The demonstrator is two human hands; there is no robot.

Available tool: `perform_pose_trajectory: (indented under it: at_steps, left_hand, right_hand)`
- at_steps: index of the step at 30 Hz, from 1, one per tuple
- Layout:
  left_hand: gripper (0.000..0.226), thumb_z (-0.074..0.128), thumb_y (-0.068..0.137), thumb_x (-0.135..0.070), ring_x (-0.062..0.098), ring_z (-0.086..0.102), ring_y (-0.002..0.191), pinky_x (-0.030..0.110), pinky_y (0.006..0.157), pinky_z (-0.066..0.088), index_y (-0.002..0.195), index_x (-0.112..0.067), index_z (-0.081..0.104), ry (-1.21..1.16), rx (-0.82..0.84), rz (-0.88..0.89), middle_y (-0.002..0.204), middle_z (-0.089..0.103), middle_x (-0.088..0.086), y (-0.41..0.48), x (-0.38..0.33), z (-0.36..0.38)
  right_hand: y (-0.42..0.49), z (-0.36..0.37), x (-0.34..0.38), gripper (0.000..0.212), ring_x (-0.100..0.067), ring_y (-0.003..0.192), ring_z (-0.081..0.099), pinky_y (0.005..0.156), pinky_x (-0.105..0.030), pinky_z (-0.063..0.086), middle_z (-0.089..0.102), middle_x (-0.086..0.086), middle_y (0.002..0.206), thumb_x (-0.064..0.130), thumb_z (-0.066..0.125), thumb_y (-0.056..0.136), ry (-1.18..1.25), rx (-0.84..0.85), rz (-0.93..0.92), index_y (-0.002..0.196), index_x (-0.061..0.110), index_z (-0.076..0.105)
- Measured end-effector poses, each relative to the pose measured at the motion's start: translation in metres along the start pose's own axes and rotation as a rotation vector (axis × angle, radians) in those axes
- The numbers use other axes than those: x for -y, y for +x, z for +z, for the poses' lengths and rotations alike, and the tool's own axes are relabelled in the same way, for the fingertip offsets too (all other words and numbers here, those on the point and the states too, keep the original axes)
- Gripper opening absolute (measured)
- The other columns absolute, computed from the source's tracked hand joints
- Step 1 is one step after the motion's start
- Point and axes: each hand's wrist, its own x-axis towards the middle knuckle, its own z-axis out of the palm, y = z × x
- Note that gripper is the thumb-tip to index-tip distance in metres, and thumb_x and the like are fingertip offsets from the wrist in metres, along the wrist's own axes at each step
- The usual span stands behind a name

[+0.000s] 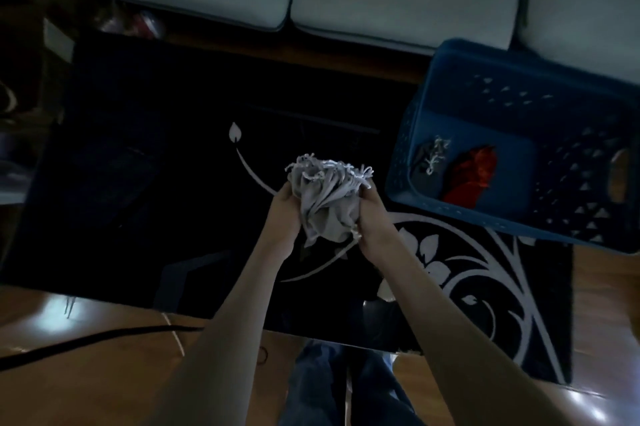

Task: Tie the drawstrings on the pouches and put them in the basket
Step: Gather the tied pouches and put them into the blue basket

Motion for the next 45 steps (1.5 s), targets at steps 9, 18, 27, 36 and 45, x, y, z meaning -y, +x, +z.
perform_pose_trajectory:
  at_steps: [9, 18, 27, 36, 45]
  left_hand:
    - [0.028, 0.039, 0.102, -0.032, 0.017, 0.06, 0.099, 0.034, 0.085, 0.049, 0.127, -0.023, 0.046, 0.687, 0.282, 0.363, 0.113, 0.063, 0.001, -0.022, -0.076, 0.082]
    - [0.028, 0.036, 0.1, -0.011, 0.027, 0.058, 0.087, 0.039, 0.081, 0.051, 0.113, -0.024, 0.057, 0.255, 0.474, 0.198, 0.098, 0.063, 0.019, -0.026, -0.079, 0.189]
    - [0.098, 0.071, 0.075, -0.019, 0.011, 0.047, 0.121, 0.024, 0.099, 0.04, 0.15, -0.018, 0.008, 0.658, 0.759, -0.014, 0.131, 0.05, -0.003, 0.009, -0.049, 0.298]
    - [0.074, 0.065, 0.087, -0.041, 0.012, 0.039, 0.123, 0.027, 0.101, 0.038, 0.146, -0.015, 0.028, 0.799, 0.643, -0.021, 0.139, 0.034, -0.007, 0.068, 0.019, 0.37]
    - [0.039, 0.065, 0.085, -0.006, 0.015, 0.063, 0.091, 0.018, 0.059, 0.055, 0.123, -0.007, 0.055, 0.814, 0.567, -0.161, 0.113, 0.062, 0.008, 0.112, 0.046, 0.379]
  right_hand:
    - [-0.019, -0.052, 0.092, 0.046, -0.012, 0.096, 0.056, 0.089, -0.027, 0.045, 0.055, -0.006, 0.127, 0.042, 0.025, 0.102, 0.32, -0.165, -0.073, 0.132, 0.015, 0.046]
    - [-0.028, -0.162, 0.123, 0.053, -0.014, 0.081, 0.057, 0.078, -0.025, 0.047, 0.064, -0.007, 0.103, 0.047, 0.028, 0.1, 0.442, -0.182, -0.062, 0.127, 0.009, 0.054]
    - [-0.024, -0.267, 0.125, 0.052, -0.029, 0.129, 0.042, 0.104, -0.035, 0.035, 0.04, -0.009, 0.145, 0.041, 0.011, 0.104, 0.172, -0.352, 0.08, 0.146, 0.015, 0.028]
    - [0.017, -0.339, 0.081, 0.07, -0.04, 0.127, 0.037, 0.097, -0.042, 0.041, 0.029, -0.024, 0.14, 0.012, 0.061, 0.088, -0.471, -0.545, 0.035, 0.142, 0.001, 0.018]
    - [0.043, -0.334, 0.072, 0.043, -0.033, 0.122, 0.036, 0.094, -0.04, 0.037, 0.037, -0.017, 0.133, 0.023, 0.049, 0.093, -1.257, -0.646, -0.136, 0.132, 0.01, 0.037]
